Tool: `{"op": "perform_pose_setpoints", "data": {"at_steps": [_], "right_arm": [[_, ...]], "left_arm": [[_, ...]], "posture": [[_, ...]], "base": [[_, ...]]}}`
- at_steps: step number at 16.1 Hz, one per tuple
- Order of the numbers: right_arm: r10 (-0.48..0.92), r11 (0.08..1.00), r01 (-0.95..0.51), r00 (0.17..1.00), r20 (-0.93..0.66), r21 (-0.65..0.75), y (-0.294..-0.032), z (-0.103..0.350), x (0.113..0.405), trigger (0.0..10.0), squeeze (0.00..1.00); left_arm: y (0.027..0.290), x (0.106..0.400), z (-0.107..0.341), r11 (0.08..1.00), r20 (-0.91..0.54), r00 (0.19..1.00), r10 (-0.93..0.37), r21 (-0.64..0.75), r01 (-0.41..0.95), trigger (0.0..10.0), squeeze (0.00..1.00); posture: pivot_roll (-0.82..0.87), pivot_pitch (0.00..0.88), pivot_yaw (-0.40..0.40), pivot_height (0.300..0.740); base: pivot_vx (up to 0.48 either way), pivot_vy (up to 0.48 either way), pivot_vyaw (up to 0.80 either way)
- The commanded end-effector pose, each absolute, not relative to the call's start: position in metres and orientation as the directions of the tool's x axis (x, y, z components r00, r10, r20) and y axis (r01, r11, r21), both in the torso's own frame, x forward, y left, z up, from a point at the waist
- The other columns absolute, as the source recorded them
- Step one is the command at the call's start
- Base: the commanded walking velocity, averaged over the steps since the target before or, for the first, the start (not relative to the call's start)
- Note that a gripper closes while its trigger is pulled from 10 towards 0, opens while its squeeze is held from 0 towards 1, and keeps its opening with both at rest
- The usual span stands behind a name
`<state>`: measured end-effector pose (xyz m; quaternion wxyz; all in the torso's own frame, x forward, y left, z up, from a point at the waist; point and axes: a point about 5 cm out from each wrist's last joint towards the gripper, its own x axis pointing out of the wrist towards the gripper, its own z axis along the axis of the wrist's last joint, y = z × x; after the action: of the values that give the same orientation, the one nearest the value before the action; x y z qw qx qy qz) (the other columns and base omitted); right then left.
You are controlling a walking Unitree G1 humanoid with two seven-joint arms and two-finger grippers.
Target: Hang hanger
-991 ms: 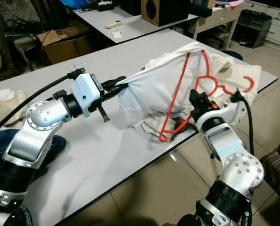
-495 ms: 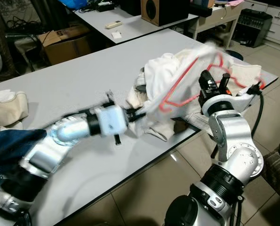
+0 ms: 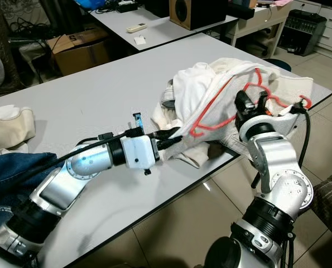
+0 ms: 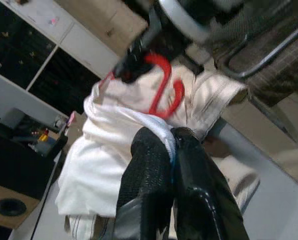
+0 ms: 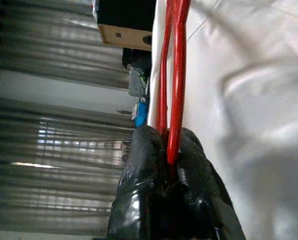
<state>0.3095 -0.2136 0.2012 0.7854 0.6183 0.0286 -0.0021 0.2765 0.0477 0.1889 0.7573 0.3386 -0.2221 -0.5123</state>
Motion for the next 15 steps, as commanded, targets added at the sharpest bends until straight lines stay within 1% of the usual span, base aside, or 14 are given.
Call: {"op": "perform_pose_setpoints", "data": {"at_steps": [1,2,7,9,10,11,12,13,15], "right_arm": [[-0.031,0.239,0.052,0.998,-0.045,0.97,-0.223,0.202,0.309,10.0,0.0],[-0.034,0.226,0.046,0.999,-0.04,0.973,-0.223,0.203,0.31,10.0,0.0],[-0.04,0.221,0.035,0.999,-0.026,0.975,-0.224,0.205,0.312,10.0,0.0],[-0.066,0.227,0.069,0.996,-0.056,0.971,-0.228,0.201,0.313,10.0,0.0],[-0.08,0.224,0.087,0.994,-0.07,0.971,-0.23,0.199,0.315,10.0,0.0],[-0.085,0.223,0.093,0.994,-0.075,0.97,-0.23,0.198,0.315,10.0,0.0],[-0.096,0.221,0.104,0.992,-0.084,0.97,-0.232,0.197,0.317,10.0,0.0],[-0.114,0.241,0.127,0.988,-0.102,0.962,-0.234,0.196,0.321,10.0,0.0],[-0.113,0.287,0.143,0.987,-0.115,0.947,-0.233,0.195,0.323,10.0,0.0]], "left_arm": [[0.046,0.267,0.189,0.204,-0.015,0.324,-0.946,0.75,0.629,0.0,0.0],[0.045,0.265,0.184,0.188,-0.038,0.319,-0.947,0.741,0.645,0.0,0.0],[0.048,0.265,0.171,0.136,-0.118,0.323,-0.939,0.735,0.664,0.0,0.0],[0.044,0.262,0.175,0.11,-0.116,0.28,-0.953,0.729,0.675,0.0,0.0],[0.04,0.257,0.174,0.086,-0.12,0.244,-0.962,0.718,0.691,0.0,0.0],[0.039,0.256,0.174,0.077,-0.121,0.23,-0.966,0.714,0.696,0.0,0.0],[0.034,0.251,0.175,0.054,-0.121,0.195,-0.973,0.705,0.707,0.0,0.0],[0.027,0.247,0.177,0.044,-0.103,0.164,-0.981,0.705,0.708,0.0,0.0],[0.021,0.247,0.183,0.07,-0.062,0.159,-0.985,0.701,0.709,0.0,0.0]], "posture": [[-0.18,0.0,0.094,0.74],[-0.17,0.0,0.091,0.74],[-0.18,0.0,0.094,0.74],[-0.18,0.0,0.094,0.74],[-0.17,0.0,0.093,0.74],[-0.17,0.0,0.093,0.74],[-0.17,0.0,0.093,0.74],[-0.17,0.0,0.094,0.74],[-0.17,0.0,0.094,0.74]], "base": [[0.0,0.0,0.0],[0.0,0.0,0.0],[0.0,0.0,0.0],[0.0,0.0,0.0],[0.0,0.0,0.0],[0.0,0.0,0.0],[0.0,0.0,0.0],[0.0,0.0,0.0],[0.0,0.0,0.0]]}}
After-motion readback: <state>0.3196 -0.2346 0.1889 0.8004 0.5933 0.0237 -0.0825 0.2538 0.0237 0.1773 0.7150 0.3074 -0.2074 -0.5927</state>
